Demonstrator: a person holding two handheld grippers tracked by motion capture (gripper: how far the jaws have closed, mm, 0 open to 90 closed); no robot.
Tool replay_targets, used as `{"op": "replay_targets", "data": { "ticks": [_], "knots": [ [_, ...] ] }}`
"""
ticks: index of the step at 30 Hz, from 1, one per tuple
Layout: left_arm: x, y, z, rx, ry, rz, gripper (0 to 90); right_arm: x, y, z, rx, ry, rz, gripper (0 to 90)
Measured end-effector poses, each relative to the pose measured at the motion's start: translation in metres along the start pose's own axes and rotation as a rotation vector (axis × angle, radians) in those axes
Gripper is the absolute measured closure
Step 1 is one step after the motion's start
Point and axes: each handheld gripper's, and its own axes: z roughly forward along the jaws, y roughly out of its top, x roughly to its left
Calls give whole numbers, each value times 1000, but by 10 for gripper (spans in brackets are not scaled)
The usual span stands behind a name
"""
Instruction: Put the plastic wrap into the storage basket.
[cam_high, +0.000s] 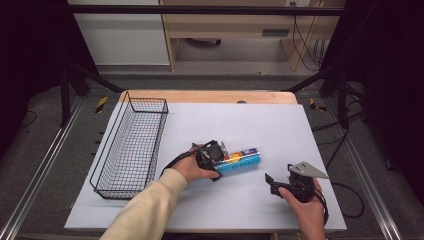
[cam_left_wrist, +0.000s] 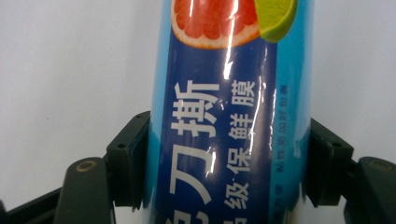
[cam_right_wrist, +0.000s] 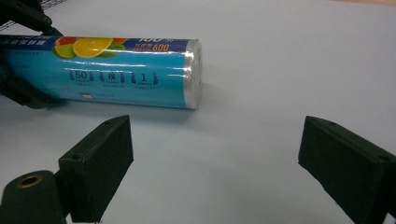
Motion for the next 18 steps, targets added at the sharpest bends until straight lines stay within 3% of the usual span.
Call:
{"op": "replay_targets", "data": {
  "ticks": [9,18],
  "knots": [
    [-6,5,-1,47,40,55,313,0,0,0,0,-1,0,105],
    [-10,5,-2,49,55,55,318,-1,0,-1,-4,2,2,106]
  ]
}}
